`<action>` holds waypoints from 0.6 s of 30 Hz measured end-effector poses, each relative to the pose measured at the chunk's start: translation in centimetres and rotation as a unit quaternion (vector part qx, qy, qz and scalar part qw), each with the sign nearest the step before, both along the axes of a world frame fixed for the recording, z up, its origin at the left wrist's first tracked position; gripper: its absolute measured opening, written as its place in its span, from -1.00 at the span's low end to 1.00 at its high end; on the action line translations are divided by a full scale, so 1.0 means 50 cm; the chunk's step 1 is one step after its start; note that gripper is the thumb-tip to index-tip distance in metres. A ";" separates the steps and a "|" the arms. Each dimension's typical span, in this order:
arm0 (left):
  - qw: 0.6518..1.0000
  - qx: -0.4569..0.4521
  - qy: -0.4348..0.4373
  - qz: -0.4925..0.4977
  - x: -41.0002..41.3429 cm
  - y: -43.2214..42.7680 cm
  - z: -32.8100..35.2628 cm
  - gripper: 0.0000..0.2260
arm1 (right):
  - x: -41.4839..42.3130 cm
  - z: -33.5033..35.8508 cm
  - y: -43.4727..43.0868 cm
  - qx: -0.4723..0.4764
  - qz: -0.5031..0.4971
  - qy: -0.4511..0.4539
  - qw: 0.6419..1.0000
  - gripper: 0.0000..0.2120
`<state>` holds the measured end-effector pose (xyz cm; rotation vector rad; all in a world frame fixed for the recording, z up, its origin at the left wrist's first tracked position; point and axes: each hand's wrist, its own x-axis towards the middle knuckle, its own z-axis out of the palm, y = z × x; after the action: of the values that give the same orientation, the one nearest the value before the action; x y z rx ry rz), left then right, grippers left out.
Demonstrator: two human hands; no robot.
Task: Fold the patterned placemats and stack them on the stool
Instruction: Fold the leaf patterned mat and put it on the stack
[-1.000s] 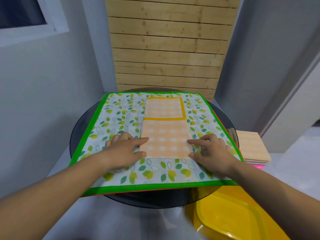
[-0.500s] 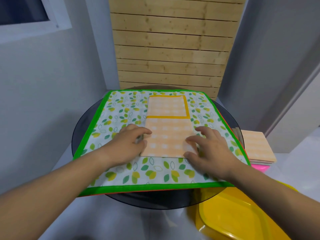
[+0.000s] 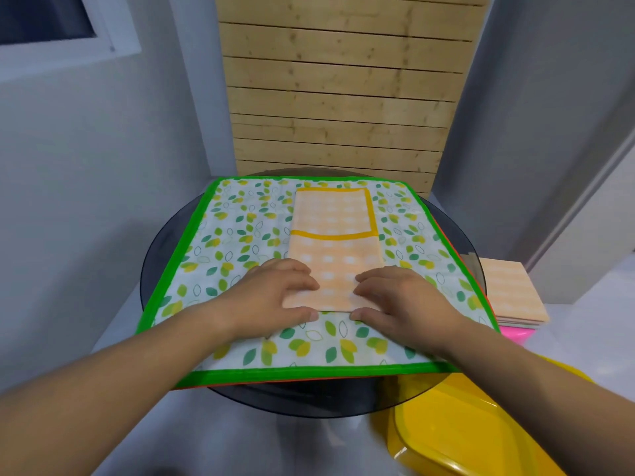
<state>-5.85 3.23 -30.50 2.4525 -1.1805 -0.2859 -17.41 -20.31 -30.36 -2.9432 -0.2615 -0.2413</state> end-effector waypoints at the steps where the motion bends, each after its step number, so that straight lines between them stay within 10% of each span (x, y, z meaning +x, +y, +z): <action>1: 1.000 0.002 0.002 0.001 0.000 0.000 0.001 -0.53 | -0.002 -0.001 0.000 -0.004 0.003 -0.002 1.000 -0.59; 13: 0.997 0.048 -0.037 -0.039 -0.031 0.015 0.035 -0.19 | -0.015 0.011 0.010 0.056 0.034 -0.076 0.995 -0.62; 18: 0.997 -0.079 -0.004 -0.023 -0.051 0.034 0.059 -0.24 | -0.022 0.039 0.004 0.126 0.051 -0.102 0.985 -0.69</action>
<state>-8.40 4.95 -27.54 2.2951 -1.2148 -0.1892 -18.52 -20.11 -28.43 -2.6476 -0.3787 -0.5218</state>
